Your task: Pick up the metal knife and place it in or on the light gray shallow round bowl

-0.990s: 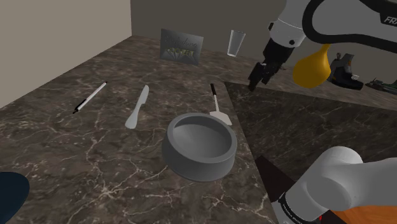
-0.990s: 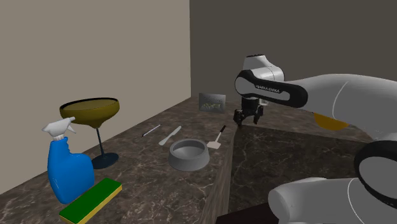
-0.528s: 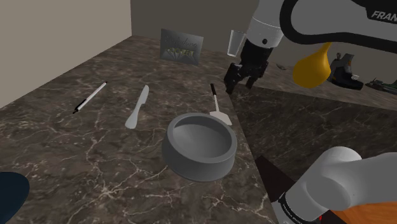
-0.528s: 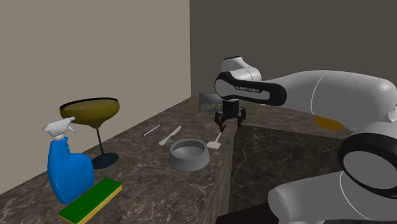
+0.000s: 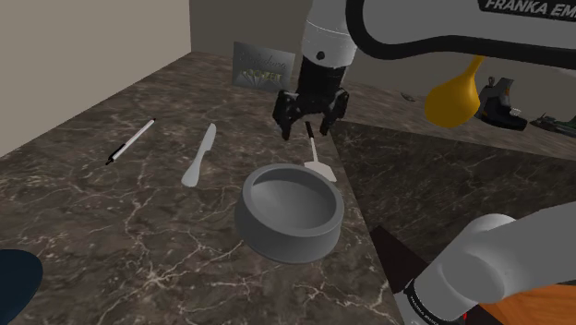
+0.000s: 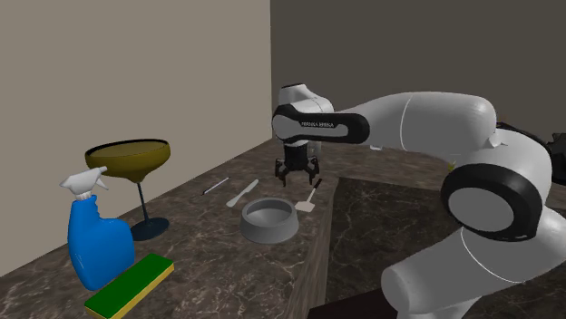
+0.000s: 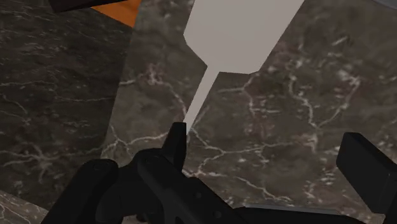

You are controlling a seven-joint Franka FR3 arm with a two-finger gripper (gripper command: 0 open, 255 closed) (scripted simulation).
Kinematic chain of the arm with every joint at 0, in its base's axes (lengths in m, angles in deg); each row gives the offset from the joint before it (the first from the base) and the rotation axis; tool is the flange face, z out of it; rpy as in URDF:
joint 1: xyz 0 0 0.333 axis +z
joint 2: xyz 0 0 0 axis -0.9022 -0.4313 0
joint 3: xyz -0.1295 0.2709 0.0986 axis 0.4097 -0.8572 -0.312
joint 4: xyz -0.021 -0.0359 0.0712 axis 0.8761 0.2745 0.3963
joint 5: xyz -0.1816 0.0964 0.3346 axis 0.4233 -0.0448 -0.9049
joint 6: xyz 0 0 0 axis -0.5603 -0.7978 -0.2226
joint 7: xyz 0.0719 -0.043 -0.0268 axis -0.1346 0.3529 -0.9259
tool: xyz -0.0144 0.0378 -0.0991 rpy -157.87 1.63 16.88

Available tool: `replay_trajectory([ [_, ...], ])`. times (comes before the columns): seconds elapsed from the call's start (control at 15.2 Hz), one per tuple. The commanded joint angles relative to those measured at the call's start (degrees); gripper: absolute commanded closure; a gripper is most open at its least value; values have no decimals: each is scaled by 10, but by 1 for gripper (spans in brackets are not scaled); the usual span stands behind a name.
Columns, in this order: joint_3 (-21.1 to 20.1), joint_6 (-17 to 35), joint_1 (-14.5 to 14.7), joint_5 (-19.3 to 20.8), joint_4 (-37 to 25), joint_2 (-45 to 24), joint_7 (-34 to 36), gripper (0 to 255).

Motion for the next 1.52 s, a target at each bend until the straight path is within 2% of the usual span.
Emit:
replay_trajectory([
  [0.0, -32, 0, -10, 5, -35, -39, 54, 0],
  [0.26, -99, -5, -28, 39, -120, -137, 166, 0],
  [0.53, -161, -25, -25, 112, -225, -264, 291, 0],
  [0.73, -183, -57, 15, 185, -322, -374, 384, 0],
  [0.92, -175, -103, 86, 254, -440, -480, 455, 0],
  [1.45, -170, -35, 62, 239, -357, -461, 453, 0],
])
